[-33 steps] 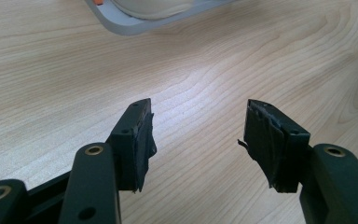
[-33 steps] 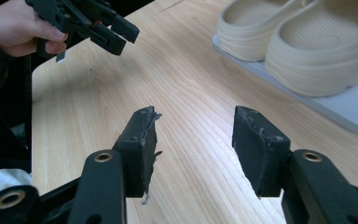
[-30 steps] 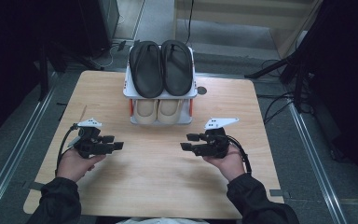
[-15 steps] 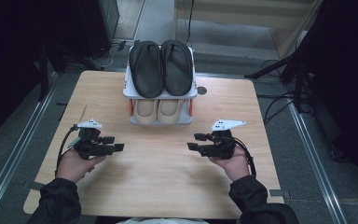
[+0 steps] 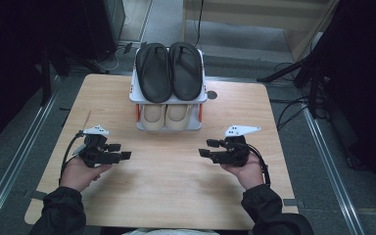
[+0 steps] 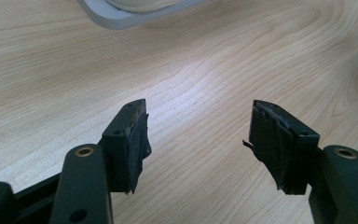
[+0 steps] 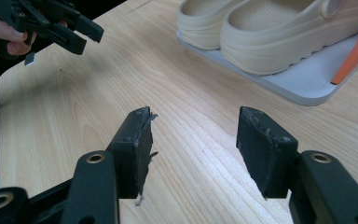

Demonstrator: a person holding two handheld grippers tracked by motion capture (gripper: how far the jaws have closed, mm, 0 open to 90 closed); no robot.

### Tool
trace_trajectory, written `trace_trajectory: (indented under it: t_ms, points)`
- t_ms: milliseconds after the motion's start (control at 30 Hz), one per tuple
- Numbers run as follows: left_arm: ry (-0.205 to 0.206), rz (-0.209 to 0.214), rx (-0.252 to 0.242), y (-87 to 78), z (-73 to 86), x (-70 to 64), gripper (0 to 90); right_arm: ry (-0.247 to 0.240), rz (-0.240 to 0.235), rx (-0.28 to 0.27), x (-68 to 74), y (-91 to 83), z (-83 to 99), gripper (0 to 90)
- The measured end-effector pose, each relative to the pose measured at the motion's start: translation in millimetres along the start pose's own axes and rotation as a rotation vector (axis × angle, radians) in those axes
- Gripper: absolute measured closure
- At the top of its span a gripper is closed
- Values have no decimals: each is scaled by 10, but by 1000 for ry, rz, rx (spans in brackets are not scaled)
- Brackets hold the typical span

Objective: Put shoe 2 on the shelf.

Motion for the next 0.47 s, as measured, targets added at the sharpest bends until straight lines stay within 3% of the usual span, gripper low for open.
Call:
trace_trajectory:
  t_ms: [167,367,467]
  points:
    - [-21,0,-5,5,-8,5,367,10,-14,-11,-12,1,-7,459]
    - [-3,19,-3,27,0,-22,350,8,-11,-1,-17,15,2,436]
    - [0,54,6,67,19,-56,330,12,-25,17,-14,39,16,423]
Point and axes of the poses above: each handheld gripper's, and its own axes: y roughly forward along the jaws, z roughly out of its underside, x roughly to its left, the point moved 1 cm from there along y, roughly forward along the jaws, and after that the axes turned 15 degrees about -x, right-handed, at the moved point
